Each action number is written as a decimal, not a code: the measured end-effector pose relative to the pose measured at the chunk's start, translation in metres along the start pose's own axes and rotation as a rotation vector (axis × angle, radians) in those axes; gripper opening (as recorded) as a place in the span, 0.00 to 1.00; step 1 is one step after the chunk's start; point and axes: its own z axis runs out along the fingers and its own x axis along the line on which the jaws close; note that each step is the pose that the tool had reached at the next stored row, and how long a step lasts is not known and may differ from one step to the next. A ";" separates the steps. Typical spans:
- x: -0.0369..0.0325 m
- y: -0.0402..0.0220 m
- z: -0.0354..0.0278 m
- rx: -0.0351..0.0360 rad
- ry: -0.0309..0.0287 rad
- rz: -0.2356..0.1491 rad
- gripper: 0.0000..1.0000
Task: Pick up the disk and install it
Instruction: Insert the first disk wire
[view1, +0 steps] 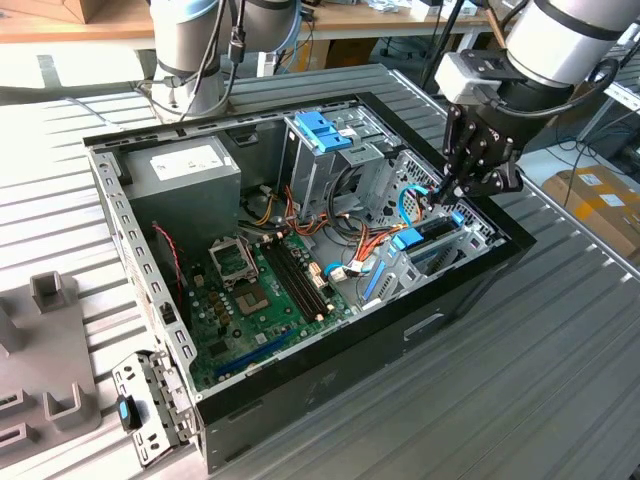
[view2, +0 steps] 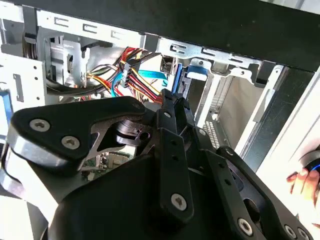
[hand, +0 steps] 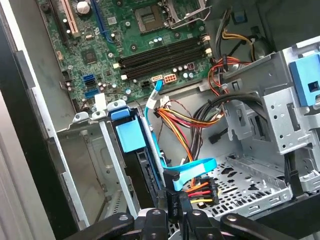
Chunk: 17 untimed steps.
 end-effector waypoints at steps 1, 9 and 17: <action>0.0000 0.0001 0.0000 0.0007 0.0001 0.009 0.20; 0.0002 0.0006 0.0002 0.0060 0.0007 0.076 0.20; 0.0005 0.0012 0.0004 0.0120 0.0013 0.151 0.20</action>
